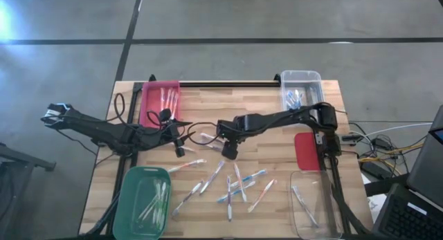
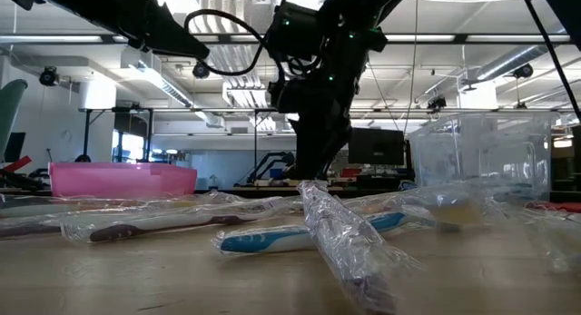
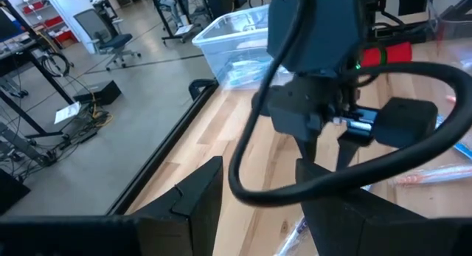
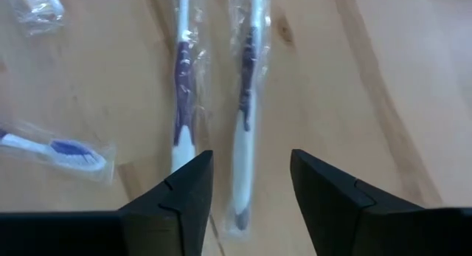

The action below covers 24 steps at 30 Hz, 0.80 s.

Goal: Pick & Place Toothbrushes
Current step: Put the violet toothbrush into the bottom transparent bin

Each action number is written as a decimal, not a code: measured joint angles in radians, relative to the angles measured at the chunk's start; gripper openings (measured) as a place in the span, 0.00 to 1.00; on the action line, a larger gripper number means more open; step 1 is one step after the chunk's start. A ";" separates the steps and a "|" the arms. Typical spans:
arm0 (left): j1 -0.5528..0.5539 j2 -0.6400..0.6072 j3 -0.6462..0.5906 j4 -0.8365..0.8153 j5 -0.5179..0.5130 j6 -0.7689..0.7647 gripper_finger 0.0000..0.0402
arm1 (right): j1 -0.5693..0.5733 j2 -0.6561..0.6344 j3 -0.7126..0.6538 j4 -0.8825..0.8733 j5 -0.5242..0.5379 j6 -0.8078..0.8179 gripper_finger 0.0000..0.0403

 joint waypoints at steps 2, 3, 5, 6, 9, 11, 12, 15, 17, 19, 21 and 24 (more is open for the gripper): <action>0.000 0.000 0.000 -0.006 0.000 0.000 0.44 | 0.003 0.010 0.000 0.010 -0.002 0.000 0.45; 0.000 0.000 0.000 -0.007 0.000 0.000 0.44 | 0.004 0.018 0.000 0.013 -0.002 0.000 0.45; 0.000 0.000 0.000 -0.007 0.000 0.000 0.44 | 0.004 0.024 -0.001 0.021 -0.002 0.000 0.46; 0.000 0.000 0.000 -0.007 0.000 0.000 0.44 | 0.004 0.024 -0.003 0.021 -0.001 0.000 0.46; 0.000 0.000 0.000 -0.014 0.000 0.000 0.44 | 0.005 0.024 -0.008 0.060 -0.001 0.000 0.45; 0.000 0.000 0.000 -0.015 0.000 0.000 0.44 | 0.005 0.024 -0.010 0.065 -0.001 0.000 0.44; 0.000 0.000 0.000 -0.016 0.000 0.000 0.44 | 0.005 0.024 -0.010 0.070 -0.001 0.000 0.43; 0.000 0.000 0.000 -0.015 0.000 0.000 0.44 | 0.005 0.023 -0.010 0.072 0.000 0.000 0.41; 0.000 0.000 0.000 -0.015 0.000 0.000 0.44 | 0.005 0.023 -0.011 0.072 0.000 0.000 0.39; 0.000 0.000 0.000 -0.015 0.000 -0.003 0.44 | 0.005 0.020 -0.011 0.071 0.000 0.000 0.37; 0.000 0.000 0.000 -0.014 0.000 -0.009 0.44 | 0.006 0.014 -0.011 0.070 0.000 0.000 0.36; 0.000 0.000 0.000 -0.018 -0.001 0.015 0.44 | 0.010 -0.006 -0.011 0.065 0.002 -0.007 0.33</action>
